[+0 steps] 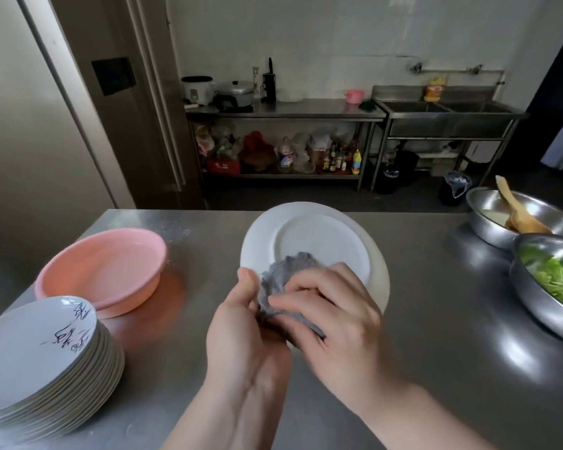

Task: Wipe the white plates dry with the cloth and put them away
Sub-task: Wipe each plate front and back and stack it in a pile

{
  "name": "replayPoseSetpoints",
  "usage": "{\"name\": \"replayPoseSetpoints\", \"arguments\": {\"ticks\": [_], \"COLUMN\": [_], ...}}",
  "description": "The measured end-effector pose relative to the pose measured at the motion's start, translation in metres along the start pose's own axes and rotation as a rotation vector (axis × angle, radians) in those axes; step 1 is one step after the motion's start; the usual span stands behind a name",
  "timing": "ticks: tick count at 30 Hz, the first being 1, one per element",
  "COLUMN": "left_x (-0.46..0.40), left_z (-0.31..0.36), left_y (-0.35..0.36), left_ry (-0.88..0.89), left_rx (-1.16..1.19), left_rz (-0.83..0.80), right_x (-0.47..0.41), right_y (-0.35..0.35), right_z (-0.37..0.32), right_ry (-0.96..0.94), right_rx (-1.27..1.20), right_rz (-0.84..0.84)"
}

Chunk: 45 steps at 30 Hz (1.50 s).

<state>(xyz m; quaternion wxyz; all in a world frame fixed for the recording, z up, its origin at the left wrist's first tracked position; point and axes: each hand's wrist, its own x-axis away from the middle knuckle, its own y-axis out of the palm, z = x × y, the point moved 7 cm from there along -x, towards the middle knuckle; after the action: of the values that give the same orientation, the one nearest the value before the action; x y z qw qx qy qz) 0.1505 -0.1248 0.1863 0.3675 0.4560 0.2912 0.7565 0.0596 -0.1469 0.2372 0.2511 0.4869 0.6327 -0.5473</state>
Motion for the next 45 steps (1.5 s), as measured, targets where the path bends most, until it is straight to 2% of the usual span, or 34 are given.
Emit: {"name": "replayPoseSetpoints", "arguments": {"ticks": [3,7,11,13,15,17,21,22,25,26,30,31,35,37,41,45], "left_x": [0.002,0.006,0.009,0.013,0.018,0.022,0.03,0.032,0.034,0.035,0.032,0.032,0.035,0.035,0.031,0.024], "left_z": [0.013,0.029,0.029,0.026,0.026,0.026,0.027,0.03,0.035,0.035,0.032,0.031,0.041,0.048,0.043,0.035], "left_y": [-0.001,-0.005,-0.009,-0.004,-0.001,0.002,0.003,0.002,0.003,0.003,0.001,-0.001,-0.007,-0.005,-0.001,-0.005], "left_ry": [0.121,0.287,0.403,0.458,0.52,0.589,0.67,0.691,0.745,0.742,0.659,0.64,0.667,0.678,0.619,0.561], "left_rx": [0.02,0.031,-0.097,-0.202,-0.304,-0.405,-0.4,-0.412,-0.487,-0.496,-0.446,-0.435,-0.414,-0.386,-0.348,-0.357], "left_rz": [0.08,0.15,0.057,-0.016,-0.046,-0.057,-0.105,-0.098,-0.094,-0.1,-0.144,-0.135,-0.059,-0.058,-0.081,-0.085], "right_x": [0.019,0.015,-0.003,-0.013,-0.027,-0.042,-0.049,-0.053,-0.06,-0.058,-0.05,-0.05,-0.047,-0.038,-0.037,-0.051], "right_y": [-0.02,-0.045,-0.049,-0.047,-0.048,-0.046,-0.025,-0.026,-0.037,-0.038,-0.018,-0.017,-0.034,-0.034,-0.025,-0.018], "right_z": [0.009,0.054,0.094,0.104,0.098,0.075,0.017,0.021,0.055,0.055,0.003,0.004,0.056,0.065,0.035,0.016], "right_ry": [-0.007,0.287,0.609,0.69,0.67,0.54,0.143,0.148,0.441,0.478,0.224,0.233,0.548,0.606,0.441,0.284], "right_rx": [0.025,-0.043,-0.133,-0.143,-0.12,-0.103,-0.119,-0.137,-0.184,-0.187,-0.21,-0.232,-0.212,-0.172,-0.088,-0.09], "right_rz": [0.061,0.178,0.182,0.176,0.215,0.26,0.068,0.037,0.101,0.131,0.035,0.021,0.147,0.171,0.16,0.069]}}
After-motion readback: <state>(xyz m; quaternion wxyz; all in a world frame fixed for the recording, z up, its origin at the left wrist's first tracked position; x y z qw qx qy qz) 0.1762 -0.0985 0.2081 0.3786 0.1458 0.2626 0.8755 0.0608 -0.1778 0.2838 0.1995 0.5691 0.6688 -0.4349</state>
